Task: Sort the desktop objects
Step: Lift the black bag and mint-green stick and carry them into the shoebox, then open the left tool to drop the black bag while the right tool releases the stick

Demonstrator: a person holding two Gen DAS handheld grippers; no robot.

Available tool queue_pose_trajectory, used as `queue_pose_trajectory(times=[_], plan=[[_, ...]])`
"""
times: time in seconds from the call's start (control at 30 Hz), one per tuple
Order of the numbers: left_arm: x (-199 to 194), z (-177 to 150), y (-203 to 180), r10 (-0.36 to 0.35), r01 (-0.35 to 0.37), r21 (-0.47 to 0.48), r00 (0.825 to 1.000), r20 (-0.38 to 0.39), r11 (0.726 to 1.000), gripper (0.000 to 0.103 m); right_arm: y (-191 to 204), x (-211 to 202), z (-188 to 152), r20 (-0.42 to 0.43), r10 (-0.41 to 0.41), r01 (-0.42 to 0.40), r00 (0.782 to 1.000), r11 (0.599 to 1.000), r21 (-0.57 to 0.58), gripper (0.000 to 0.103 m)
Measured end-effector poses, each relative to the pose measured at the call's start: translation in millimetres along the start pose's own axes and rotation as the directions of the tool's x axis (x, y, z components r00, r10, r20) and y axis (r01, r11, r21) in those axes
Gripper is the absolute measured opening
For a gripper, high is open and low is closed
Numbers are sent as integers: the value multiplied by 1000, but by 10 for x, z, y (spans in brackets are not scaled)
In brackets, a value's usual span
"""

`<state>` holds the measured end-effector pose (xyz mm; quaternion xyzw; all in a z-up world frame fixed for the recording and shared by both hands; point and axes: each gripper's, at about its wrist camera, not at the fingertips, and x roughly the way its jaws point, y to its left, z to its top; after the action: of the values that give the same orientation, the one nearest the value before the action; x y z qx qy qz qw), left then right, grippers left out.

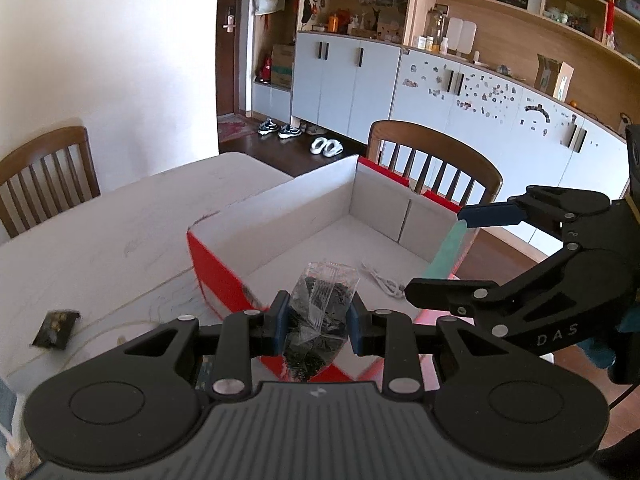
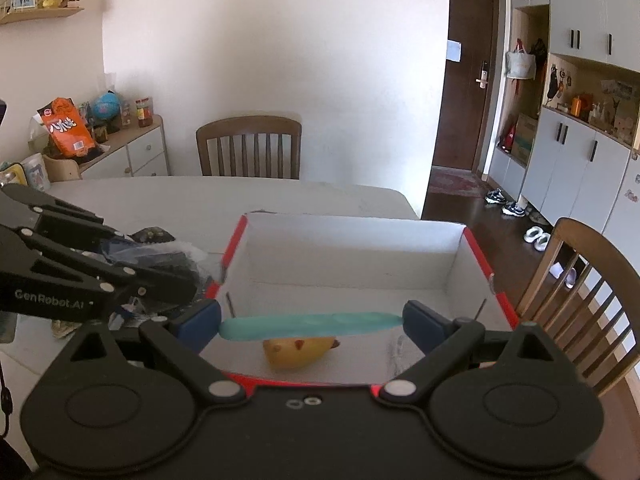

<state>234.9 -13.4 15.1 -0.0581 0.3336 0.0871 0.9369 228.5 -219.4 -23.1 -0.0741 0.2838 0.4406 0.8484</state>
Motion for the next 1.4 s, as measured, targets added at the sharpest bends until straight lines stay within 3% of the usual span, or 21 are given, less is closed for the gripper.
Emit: queue_pose_trajectory(times=[0.6, 0.9, 1.03, 1.4], plan=[[933, 465, 7, -13, 24, 84, 992, -125, 996, 28, -529, 584, 98, -187, 48, -38, 981, 998, 57, 98], [1373, 601, 11, -9, 41, 146, 978, -210, 988, 28, -601, 974, 100, -344, 89, -69, 935, 995, 72, 97], [1562, 601, 45, -2, 45, 158, 965, -261, 986, 28, -603, 1072, 102, -369, 96, -75, 924, 995, 69, 97], [1938, 516, 80, 34, 37, 185, 929, -368, 982, 28, -598, 1320, 39, -490, 128, -117, 862, 992, 54, 97]])
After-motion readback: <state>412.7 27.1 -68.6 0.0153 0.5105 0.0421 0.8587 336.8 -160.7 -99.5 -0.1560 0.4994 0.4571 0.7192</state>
